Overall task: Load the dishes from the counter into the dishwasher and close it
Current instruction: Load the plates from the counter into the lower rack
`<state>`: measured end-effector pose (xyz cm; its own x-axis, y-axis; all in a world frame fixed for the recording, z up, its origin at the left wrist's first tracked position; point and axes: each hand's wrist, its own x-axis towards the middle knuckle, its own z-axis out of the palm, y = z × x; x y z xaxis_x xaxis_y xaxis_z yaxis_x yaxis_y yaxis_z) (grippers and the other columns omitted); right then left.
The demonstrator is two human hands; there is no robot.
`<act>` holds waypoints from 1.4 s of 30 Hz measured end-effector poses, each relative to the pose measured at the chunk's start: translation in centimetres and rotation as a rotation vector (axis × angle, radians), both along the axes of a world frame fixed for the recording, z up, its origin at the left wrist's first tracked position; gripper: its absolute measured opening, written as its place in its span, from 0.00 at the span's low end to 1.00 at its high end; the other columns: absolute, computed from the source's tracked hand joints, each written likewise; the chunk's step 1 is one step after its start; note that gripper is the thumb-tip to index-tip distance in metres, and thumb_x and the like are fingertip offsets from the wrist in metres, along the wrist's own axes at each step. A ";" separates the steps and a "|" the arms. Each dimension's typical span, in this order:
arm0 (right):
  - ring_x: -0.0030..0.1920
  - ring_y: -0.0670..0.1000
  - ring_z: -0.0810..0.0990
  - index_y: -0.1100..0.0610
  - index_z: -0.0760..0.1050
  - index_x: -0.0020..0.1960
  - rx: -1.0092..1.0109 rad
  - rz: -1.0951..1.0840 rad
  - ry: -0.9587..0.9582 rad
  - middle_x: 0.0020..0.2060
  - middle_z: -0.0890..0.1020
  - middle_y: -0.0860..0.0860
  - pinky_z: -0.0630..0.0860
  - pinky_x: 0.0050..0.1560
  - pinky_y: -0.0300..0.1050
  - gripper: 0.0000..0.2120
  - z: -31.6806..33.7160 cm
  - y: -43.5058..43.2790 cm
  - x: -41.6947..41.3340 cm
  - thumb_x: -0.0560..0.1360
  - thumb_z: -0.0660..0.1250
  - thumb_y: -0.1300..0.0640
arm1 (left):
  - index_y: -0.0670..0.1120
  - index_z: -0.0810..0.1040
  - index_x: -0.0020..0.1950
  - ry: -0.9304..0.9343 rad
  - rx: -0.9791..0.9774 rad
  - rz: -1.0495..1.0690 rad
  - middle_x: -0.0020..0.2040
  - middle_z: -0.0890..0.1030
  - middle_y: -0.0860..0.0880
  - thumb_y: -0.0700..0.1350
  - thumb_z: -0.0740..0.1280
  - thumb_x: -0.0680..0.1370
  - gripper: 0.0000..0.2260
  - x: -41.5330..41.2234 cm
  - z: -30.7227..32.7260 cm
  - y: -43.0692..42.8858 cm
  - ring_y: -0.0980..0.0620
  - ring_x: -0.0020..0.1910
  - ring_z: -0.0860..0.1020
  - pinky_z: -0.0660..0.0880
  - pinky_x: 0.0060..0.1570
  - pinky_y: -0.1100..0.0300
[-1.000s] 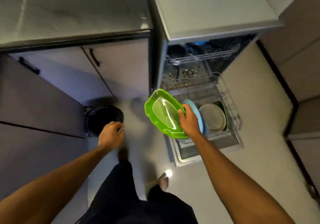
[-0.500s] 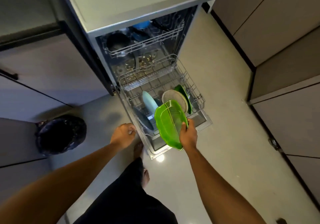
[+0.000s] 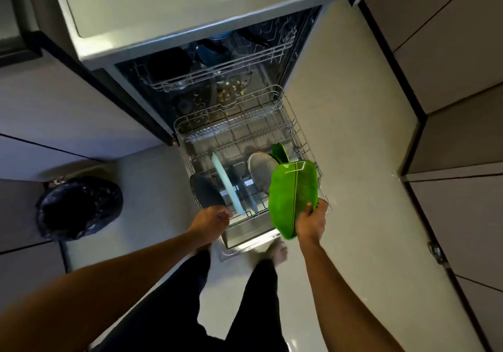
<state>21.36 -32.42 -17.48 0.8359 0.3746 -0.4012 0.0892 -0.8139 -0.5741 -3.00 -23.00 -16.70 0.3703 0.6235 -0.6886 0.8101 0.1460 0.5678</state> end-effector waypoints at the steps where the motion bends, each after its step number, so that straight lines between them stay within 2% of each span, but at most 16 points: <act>1: 0.55 0.70 0.79 0.61 0.68 0.67 0.008 -0.012 0.003 0.57 0.80 0.66 0.74 0.52 0.57 0.14 -0.3 0.2 0.6 0.83 0.57 0.59 | 0.47 0.84 0.53 -0.002 -0.010 -0.001 0.50 0.84 0.50 0.39 0.65 0.79 0.09 0.6 -0.2 0.0 0.55 0.46 0.80 0.73 0.49 0.66; 5: 0.55 0.68 0.79 0.57 0.66 0.69 0.028 0.000 0.052 0.59 0.80 0.64 0.75 0.53 0.57 0.15 -3.6 0.9 5.7 0.83 0.56 0.58 | 0.46 0.84 0.52 0.029 -0.014 0.024 0.49 0.84 0.50 0.39 0.67 0.78 0.07 5.4 -1.7 -0.5 0.54 0.47 0.81 0.78 0.54 0.59; 9: 0.57 0.65 0.79 0.55 0.67 0.70 0.069 0.086 0.059 0.60 0.80 0.61 0.75 0.54 0.56 0.15 -7.2 2.4 11.7 0.83 0.56 0.60 | 0.46 0.84 0.52 0.116 -0.017 0.064 0.48 0.84 0.49 0.40 0.66 0.77 0.08 11.5 -4.8 -1.7 0.52 0.48 0.81 0.74 0.50 0.62; 11: 0.56 0.65 0.80 0.56 0.67 0.70 0.099 0.155 -0.005 0.61 0.80 0.60 0.75 0.52 0.55 0.16 -9.4 2.7 14.7 0.83 0.56 0.60 | 0.49 0.83 0.50 0.142 -0.049 0.050 0.47 0.84 0.49 0.44 0.66 0.74 0.08 14.8 -6.9 -2.6 0.49 0.50 0.82 0.75 0.49 0.60; 14: 0.58 0.64 0.79 0.59 0.68 0.71 0.173 0.283 -0.094 0.63 0.79 0.60 0.75 0.52 0.53 0.17 -12.4 3.4 18.0 0.83 0.57 0.61 | 0.50 0.83 0.53 0.176 -0.082 -0.011 0.52 0.84 0.49 0.51 0.63 0.68 0.16 18.6 -10.3 -2.9 0.48 0.54 0.82 0.75 0.53 0.62; 17: 0.59 0.63 0.78 0.61 0.70 0.70 0.223 0.357 -0.091 0.63 0.78 0.60 0.75 0.55 0.52 0.17 -15.5 4.0 20.6 0.82 0.58 0.64 | 0.50 0.81 0.58 0.260 -0.107 -0.108 0.59 0.82 0.48 0.53 0.62 0.71 0.19 22.2 -13.9 -2.3 0.48 0.59 0.79 0.71 0.55 0.65; 20: 0.58 0.62 0.78 0.59 0.69 0.71 0.270 0.389 -0.075 0.62 0.78 0.59 0.74 0.55 0.51 0.17 -17.6 5.4 22.3 0.83 0.57 0.63 | 0.49 0.77 0.65 0.286 -0.125 -0.202 0.66 0.78 0.45 0.53 0.59 0.77 0.20 25.1 -16.5 -0.8 0.46 0.66 0.75 0.70 0.65 0.58; 23: 0.57 0.61 0.79 0.59 0.69 0.71 0.327 0.407 -0.046 0.61 0.77 0.60 0.75 0.53 0.50 0.17 -19.1 7.2 22.5 0.83 0.57 0.63 | 0.47 0.74 0.70 0.353 -0.105 -0.303 0.70 0.74 0.44 0.50 0.58 0.82 0.18 26.1 -18.8 -0.3 0.46 0.69 0.72 0.68 0.68 0.56; 25: 0.55 0.62 0.79 0.59 0.69 0.71 0.343 0.421 -0.041 0.59 0.77 0.60 0.77 0.52 0.53 0.18 -20.4 8.0 22.1 0.82 0.58 0.64 | 0.48 0.73 0.70 0.390 -0.101 -0.341 0.69 0.75 0.43 0.50 0.59 0.82 0.18 25.8 -20.1 -0.9 0.45 0.68 0.73 0.69 0.67 0.55; 27: 0.54 0.60 0.79 0.59 0.69 0.71 0.345 0.493 -0.050 0.58 0.77 0.60 0.78 0.51 0.51 0.20 -21.4 8.5 20.9 0.80 0.61 0.67 | 0.49 0.75 0.69 0.409 -0.063 -0.338 0.67 0.77 0.45 0.50 0.61 0.80 0.18 25.0 -21.1 -1.4 0.45 0.66 0.75 0.72 0.65 0.55; 30: 0.54 0.58 0.80 0.59 0.70 0.71 0.313 0.579 -0.138 0.57 0.79 0.60 0.80 0.50 0.50 0.25 -22.4 8.5 19.4 0.76 0.67 0.70 | 0.48 0.81 0.58 0.371 0.003 -0.323 0.56 0.83 0.46 0.49 0.61 0.81 0.12 24.6 -21.6 -1.8 0.46 0.56 0.80 0.74 0.54 0.57; 32: 0.54 0.57 0.80 0.59 0.71 0.70 0.301 0.587 -0.165 0.57 0.79 0.59 0.78 0.49 0.45 0.26 -23.4 8.8 18.5 0.73 0.68 0.71 | 0.48 0.82 0.53 0.319 0.003 -0.288 0.52 0.84 0.46 0.50 0.61 0.81 0.12 24.2 -22.1 -1.5 0.47 0.53 0.82 0.75 0.51 0.57; 34: 0.55 0.56 0.78 0.58 0.70 0.71 0.271 0.611 -0.138 0.58 0.78 0.59 0.75 0.51 0.41 0.28 -24.4 9.1 17.9 0.73 0.68 0.72 | 0.47 0.84 0.54 0.282 -0.027 -0.278 0.52 0.85 0.46 0.51 0.61 0.82 0.13 23.9 -22.3 -1.1 0.48 0.53 0.82 0.77 0.52 0.57; 37: 0.60 0.57 0.76 0.54 0.65 0.74 0.204 0.664 -0.083 0.62 0.75 0.58 0.80 0.52 0.46 0.31 -26.2 9.4 17.3 0.75 0.66 0.71 | 0.48 0.84 0.56 0.252 -0.036 -0.308 0.54 0.85 0.47 0.52 0.60 0.82 0.14 23.5 -22.7 -0.5 0.50 0.53 0.83 0.77 0.51 0.58; 42: 0.63 0.58 0.75 0.52 0.64 0.74 0.157 0.628 0.038 0.64 0.75 0.59 0.80 0.55 0.50 0.29 -27.9 9.4 16.3 0.77 0.64 0.68 | 0.48 0.84 0.52 0.214 -0.028 -0.320 0.48 0.86 0.48 0.55 0.60 0.81 0.16 23.1 -22.9 -0.3 0.52 0.47 0.84 0.80 0.48 0.55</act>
